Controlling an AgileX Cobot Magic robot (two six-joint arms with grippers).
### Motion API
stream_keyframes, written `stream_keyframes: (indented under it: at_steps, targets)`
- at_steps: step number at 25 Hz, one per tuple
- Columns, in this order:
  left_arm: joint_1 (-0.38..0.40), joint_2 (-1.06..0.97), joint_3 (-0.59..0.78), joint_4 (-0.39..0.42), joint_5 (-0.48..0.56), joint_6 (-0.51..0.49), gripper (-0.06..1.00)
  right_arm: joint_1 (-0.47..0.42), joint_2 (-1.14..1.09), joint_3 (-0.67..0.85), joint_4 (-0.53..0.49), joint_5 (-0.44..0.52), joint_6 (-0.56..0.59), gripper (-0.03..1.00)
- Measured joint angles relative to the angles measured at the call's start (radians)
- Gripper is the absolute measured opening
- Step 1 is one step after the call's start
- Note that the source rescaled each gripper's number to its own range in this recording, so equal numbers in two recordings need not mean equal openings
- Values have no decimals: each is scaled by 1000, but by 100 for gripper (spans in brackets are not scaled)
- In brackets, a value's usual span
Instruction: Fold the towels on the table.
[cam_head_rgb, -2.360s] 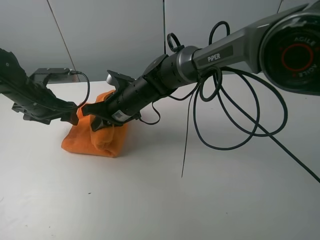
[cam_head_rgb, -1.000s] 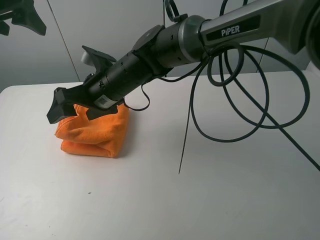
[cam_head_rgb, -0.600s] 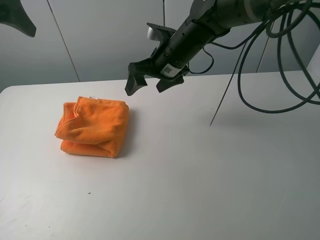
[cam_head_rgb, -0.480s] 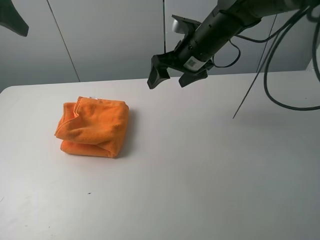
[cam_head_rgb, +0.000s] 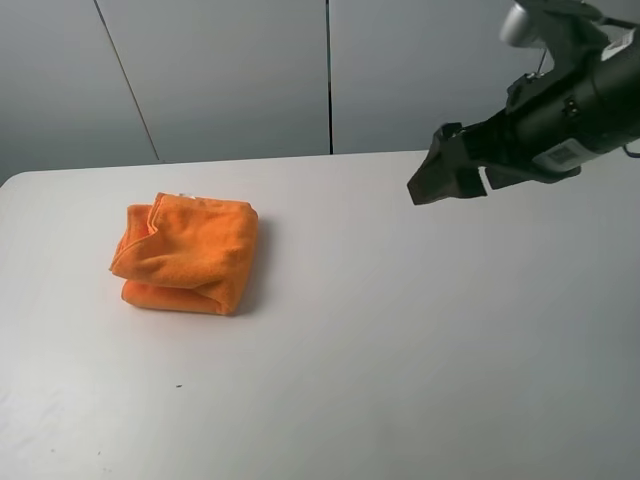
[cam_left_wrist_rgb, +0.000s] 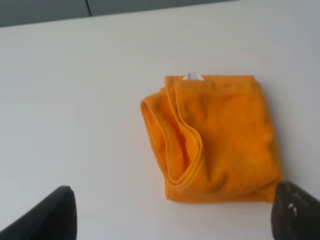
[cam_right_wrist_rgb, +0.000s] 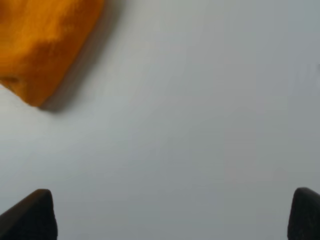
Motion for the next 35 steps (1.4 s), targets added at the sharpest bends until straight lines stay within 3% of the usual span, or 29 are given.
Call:
stream_keyframes:
  at_steps: [6,12,17,25,35]
  targets:
    - [0,-327,176,-2,28,-24,99,0,-428,119,-90,70,81,100]
    - [0,-593,308,-2,53,-24,99,0,-742,148,-267,251,230,100]
    - [0,-763,367,-5,71,0,99,0,-900,209,-396,383,278,100]
    - [0,-808,431,-21,154,32,99,0,-1069,281,-422,404,281,100]
    - [0,-808,437,-25,156,32,99,0,-1108,281,-427,408,283,100]
